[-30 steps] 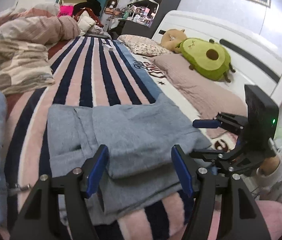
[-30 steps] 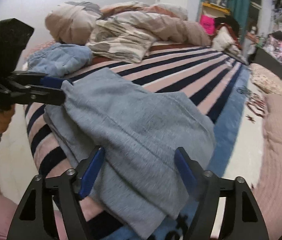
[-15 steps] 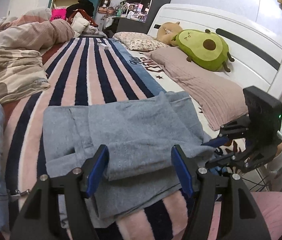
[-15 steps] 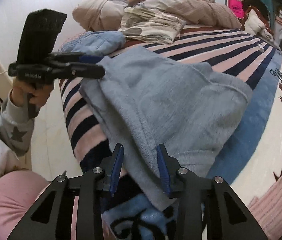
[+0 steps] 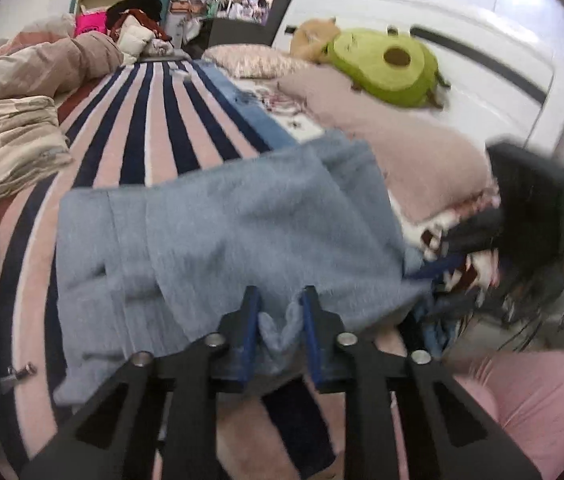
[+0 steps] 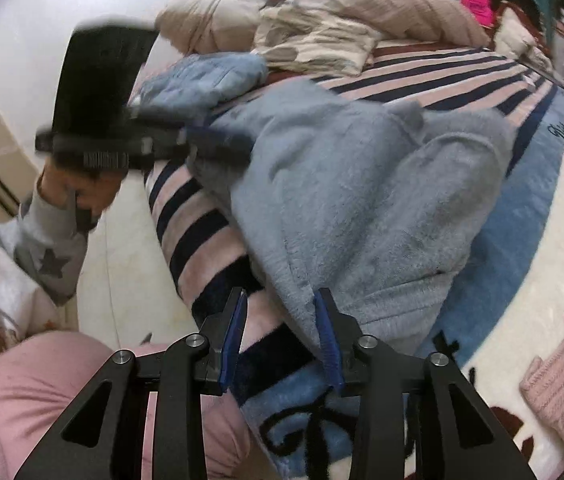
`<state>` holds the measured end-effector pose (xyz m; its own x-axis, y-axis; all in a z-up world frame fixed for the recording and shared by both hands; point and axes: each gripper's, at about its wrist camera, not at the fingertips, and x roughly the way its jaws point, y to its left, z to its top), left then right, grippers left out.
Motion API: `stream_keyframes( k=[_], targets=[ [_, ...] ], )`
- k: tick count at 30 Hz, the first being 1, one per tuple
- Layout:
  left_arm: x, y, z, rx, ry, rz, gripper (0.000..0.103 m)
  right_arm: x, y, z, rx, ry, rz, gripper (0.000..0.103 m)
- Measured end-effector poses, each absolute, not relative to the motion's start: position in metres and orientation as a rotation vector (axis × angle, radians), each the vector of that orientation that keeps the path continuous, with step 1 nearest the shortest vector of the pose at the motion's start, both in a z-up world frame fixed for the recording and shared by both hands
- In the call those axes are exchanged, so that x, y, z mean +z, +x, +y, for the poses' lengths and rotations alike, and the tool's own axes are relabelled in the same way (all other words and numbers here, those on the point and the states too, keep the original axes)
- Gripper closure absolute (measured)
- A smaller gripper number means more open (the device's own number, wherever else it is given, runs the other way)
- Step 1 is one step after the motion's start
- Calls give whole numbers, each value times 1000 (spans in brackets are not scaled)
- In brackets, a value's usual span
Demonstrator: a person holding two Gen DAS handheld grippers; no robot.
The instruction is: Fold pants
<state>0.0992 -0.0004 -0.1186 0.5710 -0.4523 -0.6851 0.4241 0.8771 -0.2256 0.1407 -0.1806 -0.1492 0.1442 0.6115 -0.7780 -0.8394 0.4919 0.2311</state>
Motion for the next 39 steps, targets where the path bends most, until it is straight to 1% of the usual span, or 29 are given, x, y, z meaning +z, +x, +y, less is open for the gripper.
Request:
stream_keyframes(
  k=[4, 6, 7, 8, 9, 10, 12, 14, 16, 19, 22, 23, 25, 26, 27, 28, 29, 30, 34, 39],
  targets=[
    [-128, 88, 2, -462, 18, 855, 90, -139, 149, -187, 1010, -220, 920, 72],
    [-127, 81, 9, -462, 5, 855, 88, -133, 152, -190, 990, -199, 905, 72],
    [-124, 80, 13, -468, -9, 850, 80, -130, 153, -192, 981, -188, 893, 72],
    [-121, 79, 16, -468, -20, 841, 74, -127, 154, -193, 974, -178, 882, 72],
    [-116, 78, 20, -462, -29, 823, 63, -123, 154, -195, 968, -162, 867, 72],
    [-108, 78, 26, -453, -46, 792, 54, -121, 155, -196, 965, -148, 855, 70],
    [-100, 86, 35, -451, -103, 765, 49, -116, 157, -199, 955, -115, 833, 68],
    [-98, 99, 47, -420, -176, 768, 49, -115, 157, -199, 949, -101, 822, 67],
    [-104, 113, 53, -366, -192, 788, 49, -114, 157, -198, 945, -93, 815, 67],
    [-119, 131, 52, -323, -226, 849, 50, -116, 160, -197, 942, -81, 816, 67],
    [-123, 132, 44, -329, -239, 841, 50, -118, 162, -198, 940, -68, 820, 67],
    [-121, 130, 40, -338, -231, 830, 52, -118, 163, -198, 938, -64, 821, 67],
    [-119, 128, 30, -358, -211, 828, 68, -119, 164, -199, 938, -54, 823, 67],
    [-119, 128, 27, -356, -199, 829, 72, -120, 165, -201, 936, -49, 821, 67],
    [-119, 129, 23, -358, -185, 830, 82, -120, 166, -202, 935, -45, 821, 67],
    [-120, 130, 22, -356, -180, 832, 89, -120, 167, -202, 934, -39, 821, 67],
    [-122, 133, 22, -344, -182, 836, 92, -120, 168, -202, 933, -33, 821, 67],
    [-123, 135, 24, -324, -189, 835, 100, -121, 169, -202, 931, -27, 820, 67],
    [-106, 124, 36, -263, -132, 755, 101, -117, 172, -202, 924, -3, 811, 67],
    [-93, 122, 69, -150, -127, 727, 101, -111, 179, -202, 901, 0, 808, 66]
  ],
)
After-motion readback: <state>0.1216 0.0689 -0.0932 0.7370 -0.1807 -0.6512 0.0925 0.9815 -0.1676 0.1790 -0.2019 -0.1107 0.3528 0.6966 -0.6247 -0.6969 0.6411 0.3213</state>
